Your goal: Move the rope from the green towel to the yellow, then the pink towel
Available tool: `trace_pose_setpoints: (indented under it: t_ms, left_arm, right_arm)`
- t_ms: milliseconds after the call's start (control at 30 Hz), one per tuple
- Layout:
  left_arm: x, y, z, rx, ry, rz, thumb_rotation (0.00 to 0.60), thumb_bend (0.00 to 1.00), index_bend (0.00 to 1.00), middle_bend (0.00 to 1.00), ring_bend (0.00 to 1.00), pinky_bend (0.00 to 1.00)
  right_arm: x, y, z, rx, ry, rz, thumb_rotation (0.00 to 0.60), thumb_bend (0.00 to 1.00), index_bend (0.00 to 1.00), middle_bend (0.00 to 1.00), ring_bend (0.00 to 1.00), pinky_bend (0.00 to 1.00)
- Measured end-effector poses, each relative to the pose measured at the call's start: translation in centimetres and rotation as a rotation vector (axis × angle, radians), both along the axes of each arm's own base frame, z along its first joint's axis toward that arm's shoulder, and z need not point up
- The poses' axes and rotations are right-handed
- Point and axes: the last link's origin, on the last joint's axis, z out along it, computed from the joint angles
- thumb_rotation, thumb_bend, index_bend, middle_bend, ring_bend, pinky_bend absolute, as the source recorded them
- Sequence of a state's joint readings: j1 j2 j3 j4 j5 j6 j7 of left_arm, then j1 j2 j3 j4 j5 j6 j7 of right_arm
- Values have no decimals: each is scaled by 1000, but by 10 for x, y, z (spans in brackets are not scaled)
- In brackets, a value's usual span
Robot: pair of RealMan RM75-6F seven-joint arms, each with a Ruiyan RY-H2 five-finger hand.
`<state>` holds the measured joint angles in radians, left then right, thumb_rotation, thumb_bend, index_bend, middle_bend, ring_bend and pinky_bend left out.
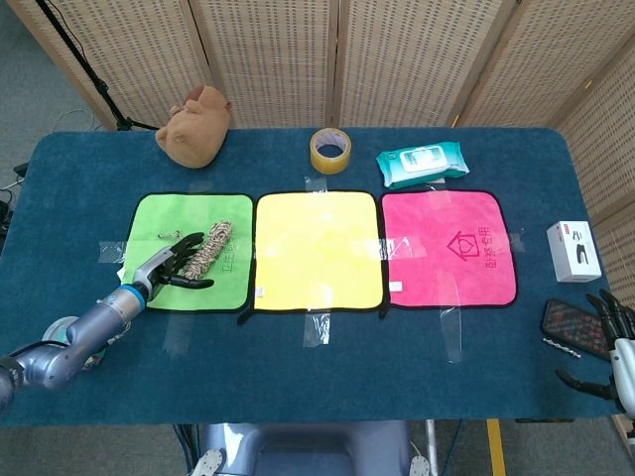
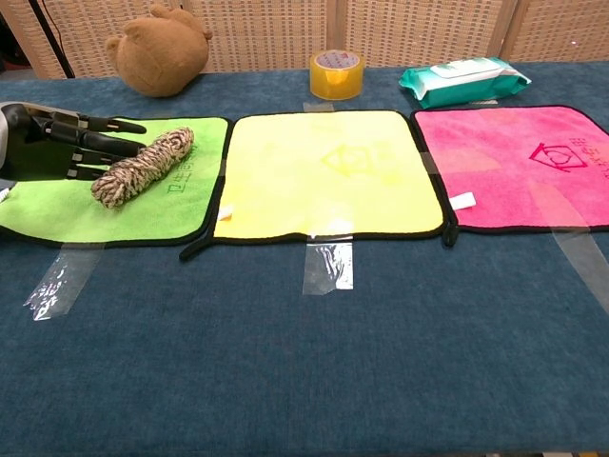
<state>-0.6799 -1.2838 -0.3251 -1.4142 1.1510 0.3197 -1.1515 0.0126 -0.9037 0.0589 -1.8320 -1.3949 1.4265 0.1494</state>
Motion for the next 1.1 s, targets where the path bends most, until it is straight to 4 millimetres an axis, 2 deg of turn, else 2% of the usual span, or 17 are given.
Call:
trace_pose_setpoints:
  t_ms: [333,1100]
  left_arm:
    - [26,1,-10,-30,-76,-11,600,71,0,0,0,0]
    - [84,5,-51,-107,-187,-55,600,70,0,0,0,0]
  right_arm:
    - [-1,-1,-2,9,6,-8,600,0,0,0,0,0]
    - [-5,-4,-4,18,11,-23,600,0,0,0,0,0]
